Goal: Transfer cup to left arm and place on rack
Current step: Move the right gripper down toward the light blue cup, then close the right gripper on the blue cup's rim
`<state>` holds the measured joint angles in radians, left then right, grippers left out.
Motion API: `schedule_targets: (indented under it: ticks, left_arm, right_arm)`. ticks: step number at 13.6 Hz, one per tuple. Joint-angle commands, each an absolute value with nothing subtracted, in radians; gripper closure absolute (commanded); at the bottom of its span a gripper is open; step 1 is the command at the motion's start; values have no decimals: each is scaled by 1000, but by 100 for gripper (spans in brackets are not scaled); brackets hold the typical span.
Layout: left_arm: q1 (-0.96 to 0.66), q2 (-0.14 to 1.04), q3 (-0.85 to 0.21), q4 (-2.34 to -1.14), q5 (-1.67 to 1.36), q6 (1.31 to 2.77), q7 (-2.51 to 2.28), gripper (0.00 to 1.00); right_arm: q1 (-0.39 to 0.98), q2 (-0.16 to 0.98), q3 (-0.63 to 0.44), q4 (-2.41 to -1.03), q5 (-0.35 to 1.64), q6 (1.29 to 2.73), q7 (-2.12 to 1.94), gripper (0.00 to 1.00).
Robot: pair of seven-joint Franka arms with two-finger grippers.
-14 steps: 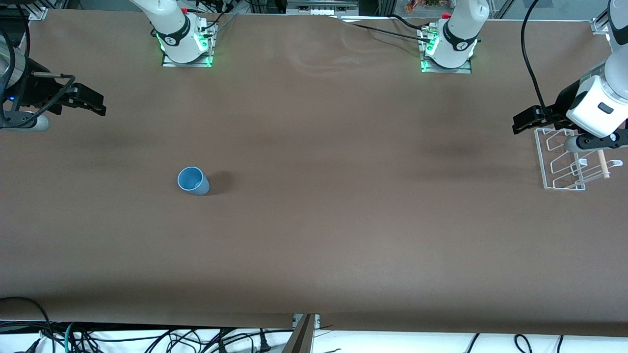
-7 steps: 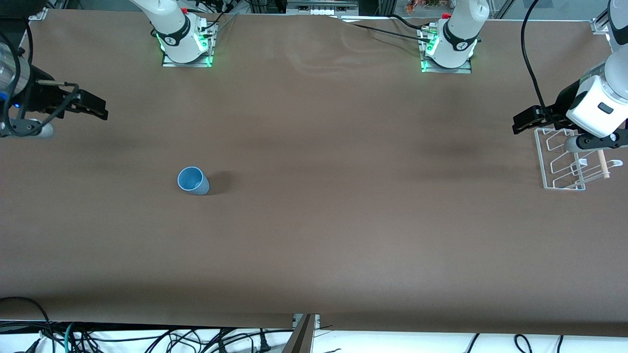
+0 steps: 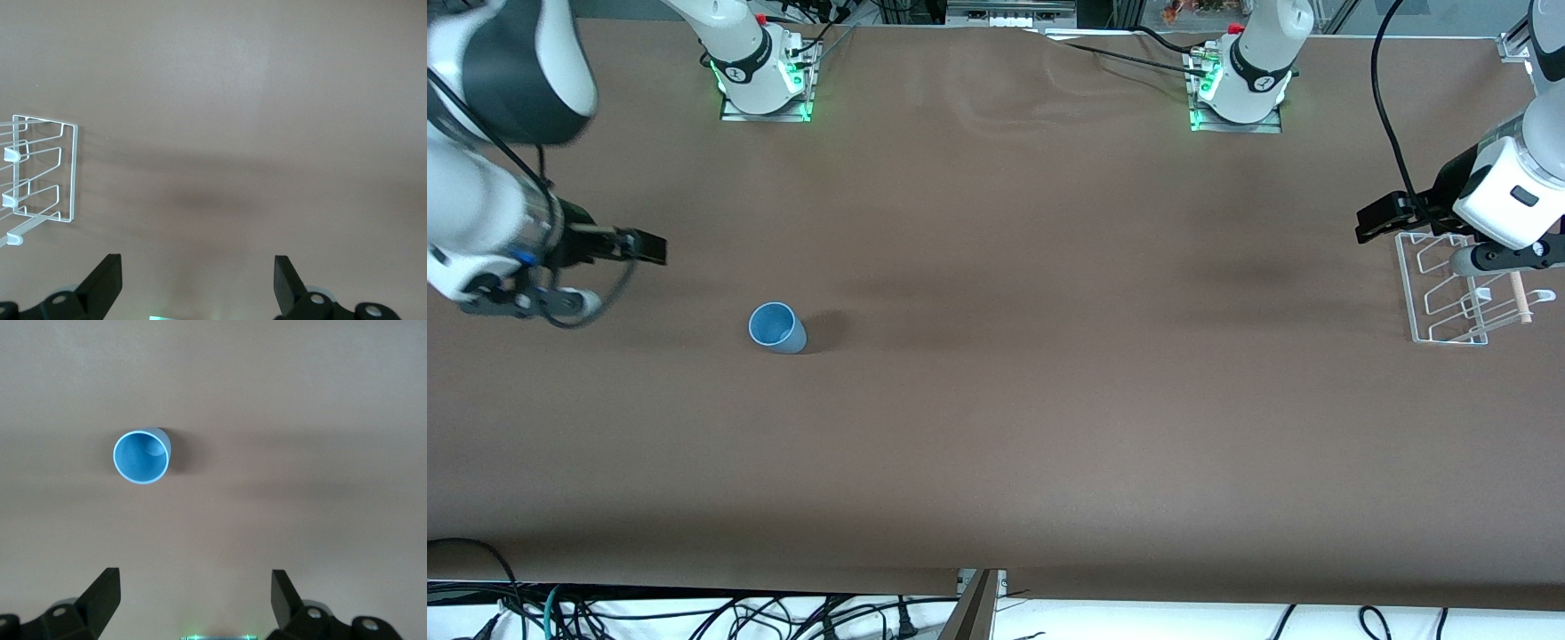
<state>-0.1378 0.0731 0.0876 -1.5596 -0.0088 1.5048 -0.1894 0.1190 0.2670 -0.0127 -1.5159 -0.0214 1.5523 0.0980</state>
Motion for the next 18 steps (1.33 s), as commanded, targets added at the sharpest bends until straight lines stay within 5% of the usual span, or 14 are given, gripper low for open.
schedule_targets:
  ticks: [1, 8, 18]
  left_arm:
    - [-141, 83, 86, -1532, 15, 1483, -172, 0]
    - [-141, 83, 86, -1532, 15, 1483, -172, 0]
    - [-143, 103, 84, -1509, 15, 1488, -172, 0]
  right_arm:
    - [112, 357, -2, -1537, -29, 1649, 86, 0]
    - [110, 462, 18, -1712, 35, 1986, 90, 0]
    - [112, 469, 32, -1838, 37, 2084, 97, 0]
